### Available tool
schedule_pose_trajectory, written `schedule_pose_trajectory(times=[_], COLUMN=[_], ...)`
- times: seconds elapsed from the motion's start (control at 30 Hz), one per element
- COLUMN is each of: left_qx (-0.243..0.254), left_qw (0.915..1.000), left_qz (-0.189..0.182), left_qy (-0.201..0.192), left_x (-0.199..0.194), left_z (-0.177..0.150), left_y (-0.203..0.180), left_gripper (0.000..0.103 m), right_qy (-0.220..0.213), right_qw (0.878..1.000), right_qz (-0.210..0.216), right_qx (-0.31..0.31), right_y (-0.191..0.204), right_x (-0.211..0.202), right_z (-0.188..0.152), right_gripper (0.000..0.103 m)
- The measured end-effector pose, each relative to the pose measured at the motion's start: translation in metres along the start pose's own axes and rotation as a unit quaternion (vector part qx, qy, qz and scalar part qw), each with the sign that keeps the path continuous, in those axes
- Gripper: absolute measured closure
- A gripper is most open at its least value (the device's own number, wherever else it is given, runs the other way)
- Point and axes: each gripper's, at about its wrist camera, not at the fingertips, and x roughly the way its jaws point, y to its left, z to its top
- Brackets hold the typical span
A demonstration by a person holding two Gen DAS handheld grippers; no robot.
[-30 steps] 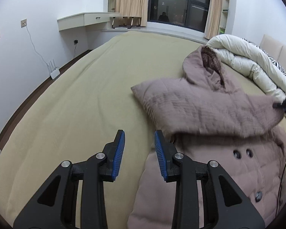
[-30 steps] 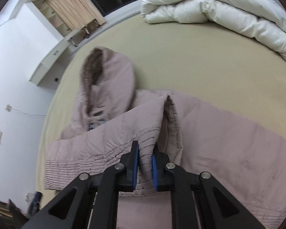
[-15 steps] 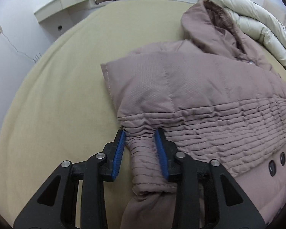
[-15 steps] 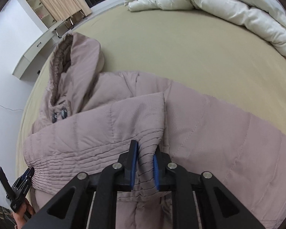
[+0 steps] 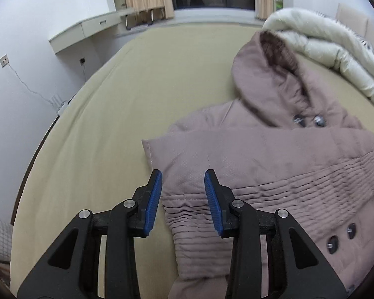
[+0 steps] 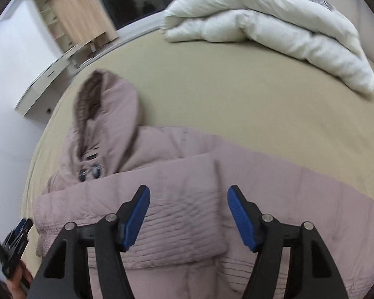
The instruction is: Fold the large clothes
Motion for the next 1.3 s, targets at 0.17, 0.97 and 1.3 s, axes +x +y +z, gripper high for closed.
schedule_pose_trajectory(times=[0.17,0.97,1.3], left_qx=[-0.023,-0.003,-0.020], left_qw=[0.9981,0.9822,0.9726], left_qz=[-0.023,-0.188,-0.231], left_qy=[0.053,-0.010,0.019], left_x=[0.046,-0.173,-0.197], left_z=[-0.021,-0.142,-0.160], left_y=[0.010,-0.037,-0.066], left_gripper=[0.066,0.064,0.040], right_qy=[0.072,-0.104,-0.182], right_qw=[0.994,0.895,0.813], right_qz=[-0.026,0.047,0.096], right_qx=[-0.074,0.432,0.545], right_y=[0.014,-0.283,-0.347], right_x=[0.064,-0.188,-0.171], right_z=[-0.024,-0.279,-0.271], right_gripper=[0.032,0.017,0.017])
